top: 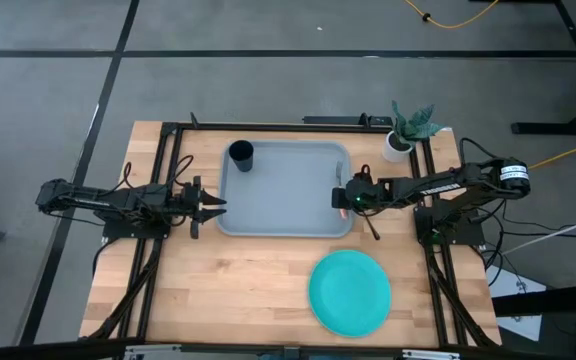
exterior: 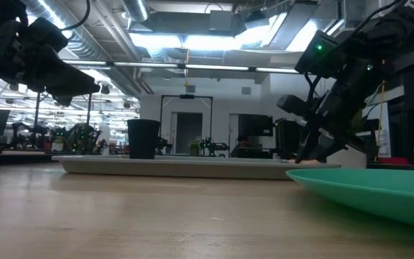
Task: Pick and place plate/cup/fork/spoon on tray
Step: Put the orange fork to the right of of the serving tray, then put the black spoon on the serving tray to the left of the orange fork
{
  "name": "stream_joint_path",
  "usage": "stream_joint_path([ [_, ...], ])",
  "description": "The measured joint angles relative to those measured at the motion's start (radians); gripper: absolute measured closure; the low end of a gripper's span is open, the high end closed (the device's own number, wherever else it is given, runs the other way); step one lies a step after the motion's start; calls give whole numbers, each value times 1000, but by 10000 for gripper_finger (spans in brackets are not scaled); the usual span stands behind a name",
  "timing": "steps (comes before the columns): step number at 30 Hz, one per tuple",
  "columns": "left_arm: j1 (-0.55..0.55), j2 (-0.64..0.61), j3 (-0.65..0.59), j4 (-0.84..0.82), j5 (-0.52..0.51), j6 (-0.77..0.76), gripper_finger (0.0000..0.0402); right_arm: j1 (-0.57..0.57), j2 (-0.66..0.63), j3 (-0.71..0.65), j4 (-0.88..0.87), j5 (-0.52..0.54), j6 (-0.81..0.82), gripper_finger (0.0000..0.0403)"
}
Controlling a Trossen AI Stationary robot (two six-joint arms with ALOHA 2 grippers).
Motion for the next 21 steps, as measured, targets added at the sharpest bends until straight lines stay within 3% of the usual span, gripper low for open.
stream_joint_path([
  [4, 0, 0, 0, 0, 0, 0, 280, 0, 0, 0, 11, 23, 0, 316],
  [12, 0, 0, 0, 0, 0, 0, 280, 0, 0, 0, 18, 30, -4, 237],
  [21, 0, 0, 0, 0, 0, 0, 280, 0, -82, 0, 82, 25, -155, 238],
])
